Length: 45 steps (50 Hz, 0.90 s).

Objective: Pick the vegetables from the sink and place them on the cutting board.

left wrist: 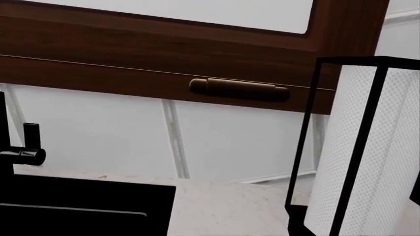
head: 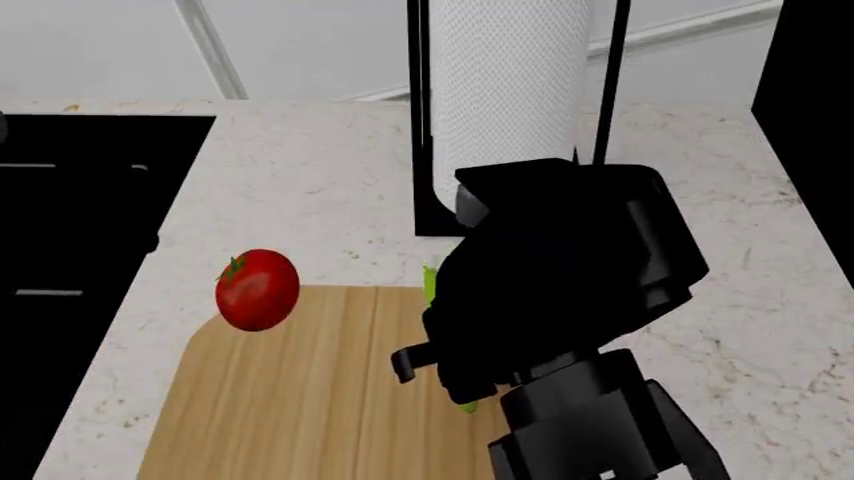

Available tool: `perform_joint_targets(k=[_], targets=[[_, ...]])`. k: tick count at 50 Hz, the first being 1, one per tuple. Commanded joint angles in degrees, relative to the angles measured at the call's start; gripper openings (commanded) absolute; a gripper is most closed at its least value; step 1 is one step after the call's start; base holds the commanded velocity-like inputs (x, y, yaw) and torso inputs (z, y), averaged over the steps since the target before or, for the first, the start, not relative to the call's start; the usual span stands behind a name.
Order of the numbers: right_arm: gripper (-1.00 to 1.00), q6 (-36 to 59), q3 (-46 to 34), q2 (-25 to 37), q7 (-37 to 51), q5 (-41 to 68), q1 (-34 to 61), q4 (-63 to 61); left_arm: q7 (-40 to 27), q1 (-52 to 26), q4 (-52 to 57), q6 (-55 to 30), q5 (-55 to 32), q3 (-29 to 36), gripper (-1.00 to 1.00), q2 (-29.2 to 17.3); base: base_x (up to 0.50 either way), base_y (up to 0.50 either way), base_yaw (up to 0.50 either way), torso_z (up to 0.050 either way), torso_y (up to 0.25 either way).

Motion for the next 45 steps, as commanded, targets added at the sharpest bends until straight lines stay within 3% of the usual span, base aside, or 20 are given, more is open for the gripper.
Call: perform_joint_targets(k=[1, 21, 31, 45], targets=[[1.00, 0.0, -0.2, 0.0, -0.1, -1.3, -1.4, -0.9, -0.5, -0.1, 0.2, -0.2, -0.6, 0.0, 1.00, -0.2, 0.02, 0.00, 0.00, 0.000, 0.000], [1.00, 0.0, 3.0, 0.0, -0.1, -3.9, 1.6, -4.8, -1.1, -0.5, 0.7, -0.3, -1.6, 0.0, 1.00, -0.6, 0.01, 0.00, 0.01, -0.002, 0.000], [1.00, 0.0, 11.5, 0.0, -0.1, -14.2, -5.6, -22.2, -0.9, 1.0, 2.3, 2.6, 0.3, 1.6, 1.00, -1.3, 0.00, 0.00, 0.00, 0.000, 0.000], [1.00, 0.0, 14.2, 0.0, -0.1, -24.4, -17.4, -48.7, -4.1, 4.7, 10.3, 1.8, -1.1, 0.0, 1.00, -2.3, 0.00, 0.00, 0.00, 0.000, 0.000]])
